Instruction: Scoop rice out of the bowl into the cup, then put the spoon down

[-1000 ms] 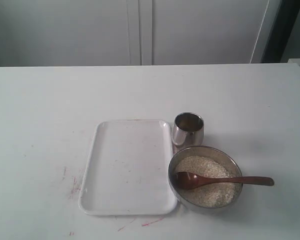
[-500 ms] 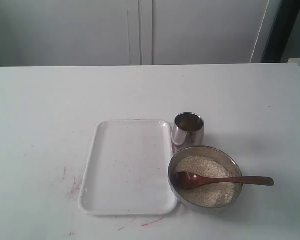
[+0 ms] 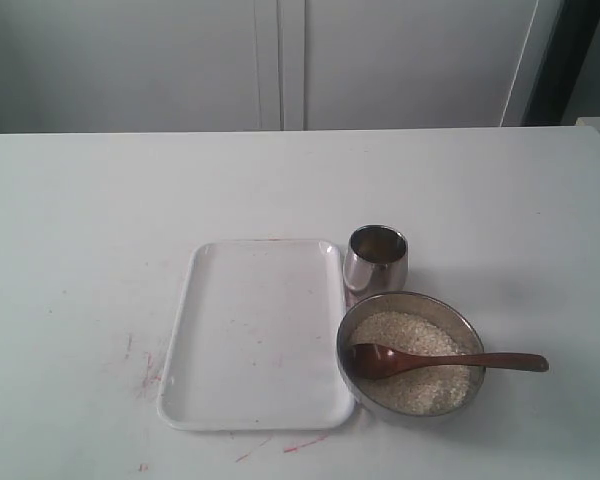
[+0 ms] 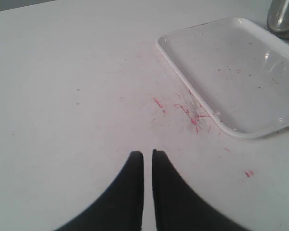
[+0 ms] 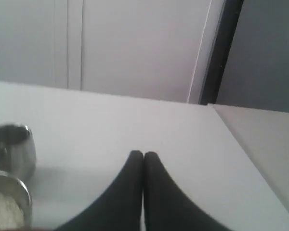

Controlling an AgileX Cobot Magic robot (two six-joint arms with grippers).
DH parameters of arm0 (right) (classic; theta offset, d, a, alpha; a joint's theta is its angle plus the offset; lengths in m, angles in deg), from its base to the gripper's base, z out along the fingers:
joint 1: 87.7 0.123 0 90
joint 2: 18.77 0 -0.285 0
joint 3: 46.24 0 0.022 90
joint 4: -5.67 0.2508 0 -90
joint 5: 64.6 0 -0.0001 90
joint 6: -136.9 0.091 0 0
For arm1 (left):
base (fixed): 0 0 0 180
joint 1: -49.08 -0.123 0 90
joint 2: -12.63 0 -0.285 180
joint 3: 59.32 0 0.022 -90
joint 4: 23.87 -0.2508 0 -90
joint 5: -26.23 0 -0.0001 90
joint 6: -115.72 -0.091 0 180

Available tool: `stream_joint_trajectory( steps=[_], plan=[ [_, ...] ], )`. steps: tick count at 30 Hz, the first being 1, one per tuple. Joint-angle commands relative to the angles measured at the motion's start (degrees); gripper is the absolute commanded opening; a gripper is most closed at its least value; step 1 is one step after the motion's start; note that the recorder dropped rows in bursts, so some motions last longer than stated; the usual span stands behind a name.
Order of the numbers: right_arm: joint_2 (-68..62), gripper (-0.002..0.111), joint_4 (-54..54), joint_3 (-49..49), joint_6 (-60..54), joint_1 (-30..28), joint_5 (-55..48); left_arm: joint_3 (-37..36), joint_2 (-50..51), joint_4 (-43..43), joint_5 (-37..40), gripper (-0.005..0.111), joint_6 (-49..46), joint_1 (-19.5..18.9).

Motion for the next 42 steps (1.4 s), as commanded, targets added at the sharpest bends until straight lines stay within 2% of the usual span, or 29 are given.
stream_joint_trajectory(
  steps=[1, 7, 13, 15, 20, 24, 29, 42],
  plan=[
    [0.4, 0.000, 1.8, -0.3, 4.3, 0.0, 7.7, 0.4, 0.1, 0.4, 0.1, 0.014, 0.1, 0.4],
    [0.4, 0.000, 1.8, -0.3, 4.5, 0.0, 12.5, 0.4, 0.1, 0.4, 0.1, 0.014, 0.1, 0.4],
    [0.4, 0.000, 1.8, -0.3, 8.1, 0.0, 12.9, 0.4, 0.1, 0.4, 0.1, 0.014, 0.1, 0.4],
    [0.4, 0.000, 1.8, -0.3, 11.8, 0.0, 13.9, 0.4, 0.1, 0.4, 0.1, 0.014, 0.1, 0.4],
    [0.4, 0.000, 1.8, -0.3, 29.7, 0.0, 13.5, 0.4, 0.1, 0.4, 0.1, 0.014, 0.1, 0.4],
    [0.4, 0.000, 1.8, 6.2, 31.4, 0.0, -3.5, 0.4, 0.1, 0.4, 0.1, 0.014, 0.1, 0.4],
    [-3.7, 0.000, 5.8, 18.7, 19.2, 1.2, -20.7, 0.4, 0.1, 0.4, 0.1, 0.014, 0.1, 0.4],
    [-43.6, 0.000, 14.9, 54.6, -6.3, 5.2, -56.0, 0.4, 0.1, 0.4, 0.1, 0.014, 0.1, 0.4]
  ],
)
